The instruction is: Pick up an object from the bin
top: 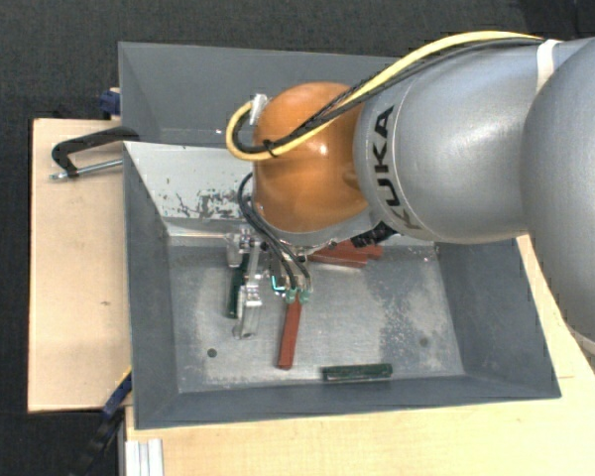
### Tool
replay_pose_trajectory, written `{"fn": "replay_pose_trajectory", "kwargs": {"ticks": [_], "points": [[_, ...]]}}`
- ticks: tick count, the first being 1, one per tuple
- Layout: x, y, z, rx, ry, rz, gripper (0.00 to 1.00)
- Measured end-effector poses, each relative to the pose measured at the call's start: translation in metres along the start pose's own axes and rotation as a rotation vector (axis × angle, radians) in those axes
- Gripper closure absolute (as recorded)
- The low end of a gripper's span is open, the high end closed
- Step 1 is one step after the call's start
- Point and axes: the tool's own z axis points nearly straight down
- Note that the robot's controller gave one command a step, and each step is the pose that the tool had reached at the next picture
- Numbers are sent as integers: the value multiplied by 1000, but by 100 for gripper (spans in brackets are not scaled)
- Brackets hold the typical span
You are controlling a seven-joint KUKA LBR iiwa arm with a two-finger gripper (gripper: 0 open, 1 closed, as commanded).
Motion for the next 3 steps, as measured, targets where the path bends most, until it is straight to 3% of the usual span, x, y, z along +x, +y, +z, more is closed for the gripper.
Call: {"fn": "replay_pose_trajectory", "kwargs": {"ticks": [1, 2, 3], "points": [[-2, -1, -4, -2, -8, 2, 0], [-25, -22, 40, -3, -17, -239, 0], [-54, -35, 95, -1, -13, -320, 0]]}}
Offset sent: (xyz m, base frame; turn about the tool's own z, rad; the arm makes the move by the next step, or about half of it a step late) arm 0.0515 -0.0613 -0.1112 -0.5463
